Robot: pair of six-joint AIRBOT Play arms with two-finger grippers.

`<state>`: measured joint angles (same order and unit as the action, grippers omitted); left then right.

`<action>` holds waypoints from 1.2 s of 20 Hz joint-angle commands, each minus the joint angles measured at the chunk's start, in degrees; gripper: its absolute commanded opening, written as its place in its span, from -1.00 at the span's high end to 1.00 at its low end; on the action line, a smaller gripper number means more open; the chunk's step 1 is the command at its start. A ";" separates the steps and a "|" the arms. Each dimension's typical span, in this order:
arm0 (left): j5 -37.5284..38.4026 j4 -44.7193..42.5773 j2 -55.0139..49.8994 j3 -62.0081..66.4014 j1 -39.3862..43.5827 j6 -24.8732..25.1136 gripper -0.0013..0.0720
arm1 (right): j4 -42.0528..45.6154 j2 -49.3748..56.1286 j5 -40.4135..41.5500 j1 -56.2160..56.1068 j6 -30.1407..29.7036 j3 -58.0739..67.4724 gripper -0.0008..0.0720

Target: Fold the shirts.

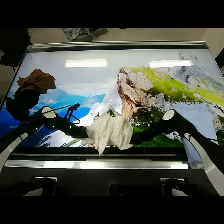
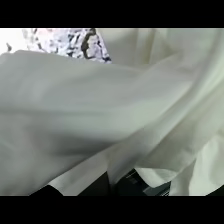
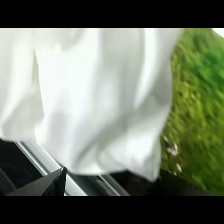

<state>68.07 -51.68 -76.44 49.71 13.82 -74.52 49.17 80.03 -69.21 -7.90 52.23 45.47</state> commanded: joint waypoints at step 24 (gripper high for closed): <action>-4.57 -7.26 36.28 44.06 -24.81 -8.79 0.89 | 40.57 -47.52 3.65 8.04 5.51 37.59 0.86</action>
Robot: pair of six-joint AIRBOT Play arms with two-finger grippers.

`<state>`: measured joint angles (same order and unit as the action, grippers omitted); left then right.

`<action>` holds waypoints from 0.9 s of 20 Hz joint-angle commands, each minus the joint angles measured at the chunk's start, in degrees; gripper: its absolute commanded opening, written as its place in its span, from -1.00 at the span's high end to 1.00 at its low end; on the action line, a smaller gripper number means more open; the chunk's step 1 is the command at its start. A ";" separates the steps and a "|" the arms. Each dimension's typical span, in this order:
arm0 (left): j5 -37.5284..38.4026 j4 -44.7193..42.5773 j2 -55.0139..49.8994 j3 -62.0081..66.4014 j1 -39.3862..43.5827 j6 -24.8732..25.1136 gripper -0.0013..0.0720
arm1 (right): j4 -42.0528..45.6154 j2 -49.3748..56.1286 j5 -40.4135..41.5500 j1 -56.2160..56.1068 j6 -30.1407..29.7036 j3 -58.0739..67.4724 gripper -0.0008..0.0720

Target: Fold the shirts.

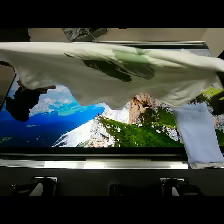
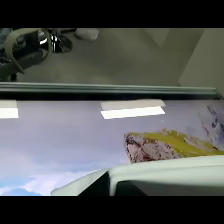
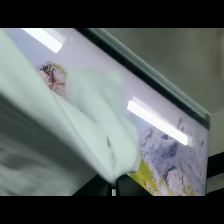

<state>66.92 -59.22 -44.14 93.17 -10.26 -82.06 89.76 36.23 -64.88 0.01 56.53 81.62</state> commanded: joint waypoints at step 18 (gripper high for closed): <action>-1.99 0.76 -47.12 0.59 4.11 5.11 0.89 | -34.47 36.48 13.35 0.02 3.69 -30.08 0.85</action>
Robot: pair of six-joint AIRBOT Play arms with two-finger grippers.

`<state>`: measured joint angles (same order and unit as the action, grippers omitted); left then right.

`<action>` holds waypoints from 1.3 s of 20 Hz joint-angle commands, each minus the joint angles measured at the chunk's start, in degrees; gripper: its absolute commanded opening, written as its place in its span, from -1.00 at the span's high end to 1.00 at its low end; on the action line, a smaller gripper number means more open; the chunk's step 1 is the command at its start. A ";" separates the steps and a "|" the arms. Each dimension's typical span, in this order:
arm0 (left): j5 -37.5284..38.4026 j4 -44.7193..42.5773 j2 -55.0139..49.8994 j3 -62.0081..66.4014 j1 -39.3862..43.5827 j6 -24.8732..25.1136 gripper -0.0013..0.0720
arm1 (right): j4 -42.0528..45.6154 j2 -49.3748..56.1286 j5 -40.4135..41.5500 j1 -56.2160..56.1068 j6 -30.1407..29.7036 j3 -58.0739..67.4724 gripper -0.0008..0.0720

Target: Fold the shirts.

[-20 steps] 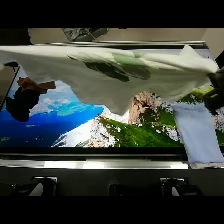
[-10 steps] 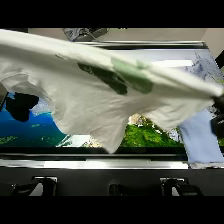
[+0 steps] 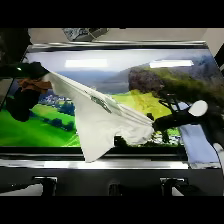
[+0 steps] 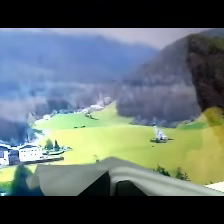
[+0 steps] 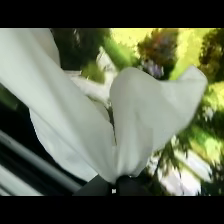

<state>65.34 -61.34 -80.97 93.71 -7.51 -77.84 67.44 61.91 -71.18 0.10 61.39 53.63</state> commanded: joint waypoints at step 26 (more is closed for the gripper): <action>-5.60 15.82 -0.42 -48.46 6.01 2.58 -0.64 | -10.51 16.22 0.15 22.80 -11.21 3.13 -0.82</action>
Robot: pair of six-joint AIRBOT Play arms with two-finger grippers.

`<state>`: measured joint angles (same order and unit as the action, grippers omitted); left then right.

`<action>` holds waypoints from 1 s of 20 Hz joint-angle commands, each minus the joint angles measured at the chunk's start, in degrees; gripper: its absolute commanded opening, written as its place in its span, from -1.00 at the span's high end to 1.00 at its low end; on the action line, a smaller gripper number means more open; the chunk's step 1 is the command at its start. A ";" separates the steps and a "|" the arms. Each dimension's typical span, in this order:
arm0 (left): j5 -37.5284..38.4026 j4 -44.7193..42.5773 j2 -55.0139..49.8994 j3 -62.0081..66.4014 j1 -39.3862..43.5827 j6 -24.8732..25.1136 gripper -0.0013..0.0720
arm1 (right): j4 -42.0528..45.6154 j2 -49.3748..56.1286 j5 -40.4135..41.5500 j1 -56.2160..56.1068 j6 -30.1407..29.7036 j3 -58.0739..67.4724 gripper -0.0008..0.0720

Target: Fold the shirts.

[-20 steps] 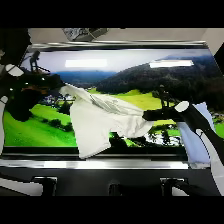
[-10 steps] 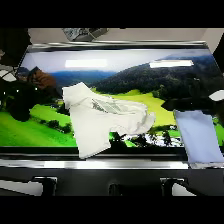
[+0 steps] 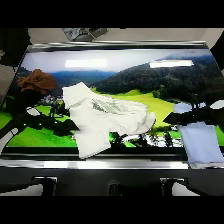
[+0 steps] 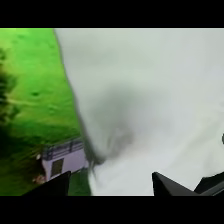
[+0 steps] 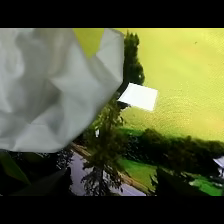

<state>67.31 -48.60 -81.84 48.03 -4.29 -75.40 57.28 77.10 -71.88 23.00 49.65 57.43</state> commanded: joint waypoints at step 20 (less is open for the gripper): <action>-11.80 1.05 19.67 22.51 -0.48 4.68 0.89 | 11.56 -5.20 8.63 -14.62 4.83 18.23 0.86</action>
<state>55.35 -46.74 -69.34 59.35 -3.09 -70.98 61.06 79.64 -61.34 8.56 54.96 67.16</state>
